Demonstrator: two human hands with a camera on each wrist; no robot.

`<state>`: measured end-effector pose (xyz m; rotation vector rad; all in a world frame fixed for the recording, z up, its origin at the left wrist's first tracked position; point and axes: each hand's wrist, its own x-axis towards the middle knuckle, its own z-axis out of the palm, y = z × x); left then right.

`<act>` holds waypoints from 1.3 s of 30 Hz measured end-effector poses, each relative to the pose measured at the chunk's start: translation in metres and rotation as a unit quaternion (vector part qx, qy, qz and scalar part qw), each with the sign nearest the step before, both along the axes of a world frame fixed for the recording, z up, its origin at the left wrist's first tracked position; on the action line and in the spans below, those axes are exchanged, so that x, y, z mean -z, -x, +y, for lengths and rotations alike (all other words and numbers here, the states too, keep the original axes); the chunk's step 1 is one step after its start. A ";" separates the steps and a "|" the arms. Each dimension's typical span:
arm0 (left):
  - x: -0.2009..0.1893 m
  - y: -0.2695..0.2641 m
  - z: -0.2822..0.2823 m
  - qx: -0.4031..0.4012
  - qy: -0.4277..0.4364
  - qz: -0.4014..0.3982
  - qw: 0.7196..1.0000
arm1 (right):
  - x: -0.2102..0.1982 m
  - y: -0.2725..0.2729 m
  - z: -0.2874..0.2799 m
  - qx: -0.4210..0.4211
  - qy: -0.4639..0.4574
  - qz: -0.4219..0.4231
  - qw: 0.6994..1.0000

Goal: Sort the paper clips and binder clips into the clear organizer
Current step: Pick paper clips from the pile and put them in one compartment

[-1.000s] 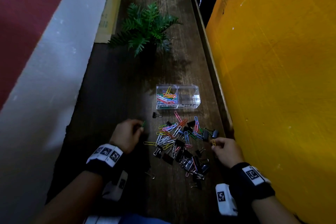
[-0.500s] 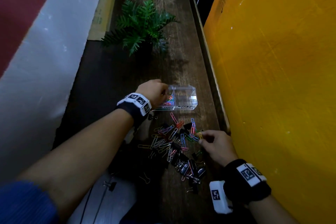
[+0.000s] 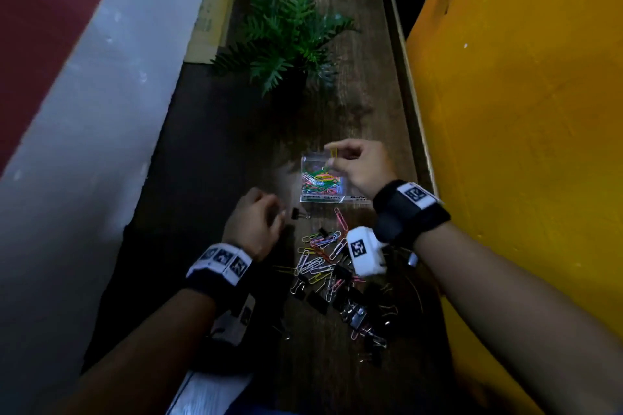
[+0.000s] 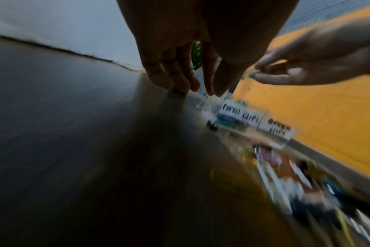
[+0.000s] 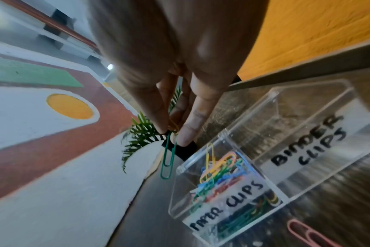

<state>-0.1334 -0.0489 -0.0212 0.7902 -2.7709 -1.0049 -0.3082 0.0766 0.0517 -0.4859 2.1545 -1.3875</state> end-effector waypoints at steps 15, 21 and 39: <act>0.015 -0.046 0.030 0.197 0.072 -0.153 0.966 | 0.031 -0.025 0.033 -0.206 -0.167 0.365 0.892; 0.016 -0.049 0.032 0.159 0.059 -0.156 0.973 | 0.060 -0.110 0.092 -0.298 -0.161 0.363 0.868; -0.006 -0.044 0.060 0.124 0.027 -0.162 0.978 | 0.064 -0.167 0.110 -0.327 -0.227 0.365 0.842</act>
